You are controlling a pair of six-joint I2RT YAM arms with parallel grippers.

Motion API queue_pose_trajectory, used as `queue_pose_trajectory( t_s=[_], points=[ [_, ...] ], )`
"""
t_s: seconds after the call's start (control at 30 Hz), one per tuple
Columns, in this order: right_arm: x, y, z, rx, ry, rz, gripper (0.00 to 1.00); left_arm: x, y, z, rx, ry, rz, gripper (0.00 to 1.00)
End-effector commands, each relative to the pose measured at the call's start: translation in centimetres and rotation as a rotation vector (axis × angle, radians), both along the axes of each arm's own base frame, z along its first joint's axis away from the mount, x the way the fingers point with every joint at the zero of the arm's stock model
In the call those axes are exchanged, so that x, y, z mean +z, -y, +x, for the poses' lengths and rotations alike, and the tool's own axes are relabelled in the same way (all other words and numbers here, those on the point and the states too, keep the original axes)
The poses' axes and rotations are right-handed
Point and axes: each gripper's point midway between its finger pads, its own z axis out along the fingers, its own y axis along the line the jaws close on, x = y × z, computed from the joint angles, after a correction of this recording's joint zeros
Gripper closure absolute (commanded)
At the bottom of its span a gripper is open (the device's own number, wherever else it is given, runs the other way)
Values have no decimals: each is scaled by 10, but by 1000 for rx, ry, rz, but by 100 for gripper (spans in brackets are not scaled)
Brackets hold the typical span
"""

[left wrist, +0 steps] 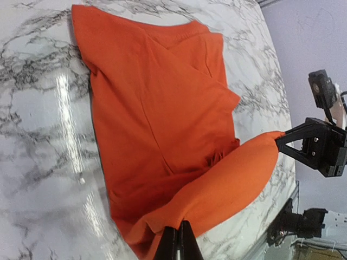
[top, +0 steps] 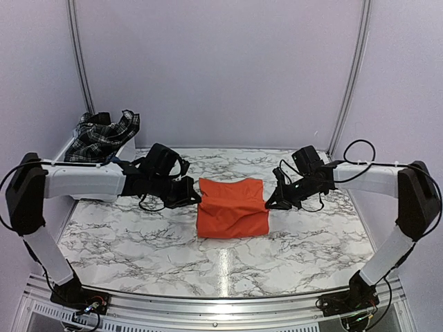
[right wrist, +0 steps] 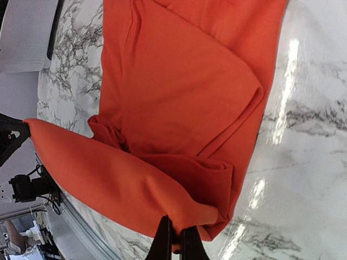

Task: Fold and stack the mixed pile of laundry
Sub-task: Fold the 2/3-rectangle-folded T-shirt at the center of the board.

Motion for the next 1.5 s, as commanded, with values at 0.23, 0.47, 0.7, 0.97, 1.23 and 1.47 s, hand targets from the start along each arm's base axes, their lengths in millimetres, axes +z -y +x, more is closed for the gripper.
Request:
queue_pose_trajectory(
  t_s=[0.23, 0.47, 0.7, 0.97, 1.23, 1.47],
  points=[
    [-80, -3, 36, 62, -58, -64, 100, -92, 11, 31, -75, -111, 148, 100],
    [-76, -4, -31, 114, -114, -54, 100, -98, -12, -32, -136, -153, 179, 100],
    [-14, -3, -74, 94, -60, 27, 100, -40, -31, -57, -95, -79, 101, 100],
    [15, 2, -46, 86, 8, -15, 100, -2, -26, -35, -90, -6, 83, 100],
    [25, 9, 1, 65, 42, -20, 100, 7, -23, 3, -78, 15, 87, 100],
    [17, 2, 40, 75, 50, -27, 100, -7, -21, 36, -61, -2, 100, 100]
  ],
)
